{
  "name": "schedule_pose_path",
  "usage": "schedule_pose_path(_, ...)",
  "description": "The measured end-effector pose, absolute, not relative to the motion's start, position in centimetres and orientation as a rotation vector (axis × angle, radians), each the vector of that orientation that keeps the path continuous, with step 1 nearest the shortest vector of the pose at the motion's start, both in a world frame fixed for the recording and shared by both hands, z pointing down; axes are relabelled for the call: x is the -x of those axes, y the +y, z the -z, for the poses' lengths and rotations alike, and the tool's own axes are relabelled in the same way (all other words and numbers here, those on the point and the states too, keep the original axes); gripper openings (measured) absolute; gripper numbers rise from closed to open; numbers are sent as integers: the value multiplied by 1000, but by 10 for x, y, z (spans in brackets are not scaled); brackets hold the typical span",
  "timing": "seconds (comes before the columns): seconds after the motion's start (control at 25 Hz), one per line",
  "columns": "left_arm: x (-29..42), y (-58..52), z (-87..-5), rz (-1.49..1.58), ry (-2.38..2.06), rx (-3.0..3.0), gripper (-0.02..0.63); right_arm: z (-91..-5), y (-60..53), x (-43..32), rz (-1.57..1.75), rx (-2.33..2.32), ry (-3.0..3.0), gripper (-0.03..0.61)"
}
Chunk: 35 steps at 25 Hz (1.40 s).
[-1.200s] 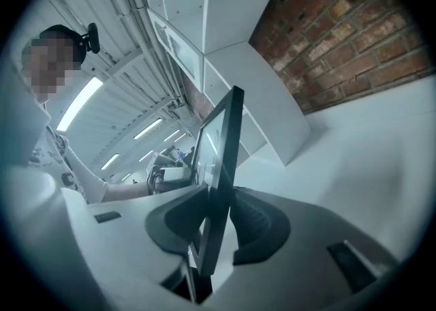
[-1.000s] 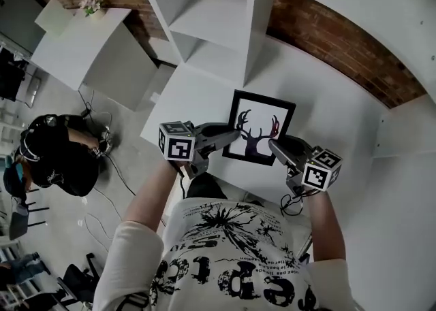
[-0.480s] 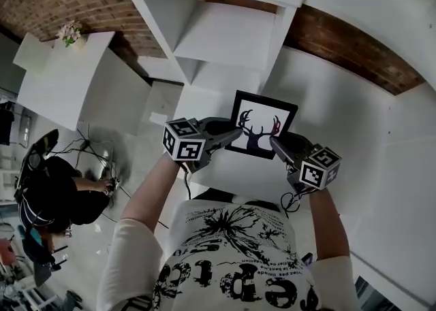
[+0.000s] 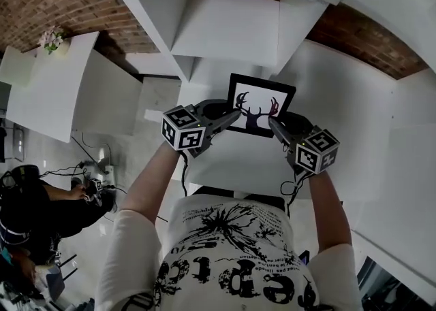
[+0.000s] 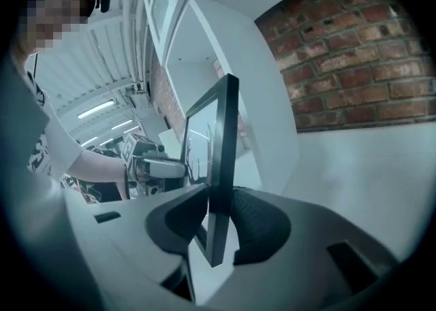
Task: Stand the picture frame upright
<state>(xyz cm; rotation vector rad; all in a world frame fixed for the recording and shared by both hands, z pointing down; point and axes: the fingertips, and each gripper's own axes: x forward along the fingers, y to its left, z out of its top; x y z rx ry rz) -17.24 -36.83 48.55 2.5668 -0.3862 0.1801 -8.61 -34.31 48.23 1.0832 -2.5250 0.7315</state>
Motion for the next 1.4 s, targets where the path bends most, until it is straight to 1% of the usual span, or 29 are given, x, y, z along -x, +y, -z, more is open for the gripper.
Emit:
schedule_pose_path(0.36, 171, -379, -509, -244, -404, -2699, 110, -513, -357, 86, -611, -1122, -2432, 123)
schedule_pose_path(0.84, 156, -404, -536, -352, -423, -2736, 132, -544, -375, 74, -694, -1230, -2355, 127)
schedule_pose_path(1.12, 154, -419, -551, -426, -465, -2740, 143, -553, -395, 70, -557, -1216, -2274, 132)
schedule_pose_path(1.4, 150, -426, -561, -473, -502, -2744, 155, -562, -403, 67, -537, -1234, -2223, 139)
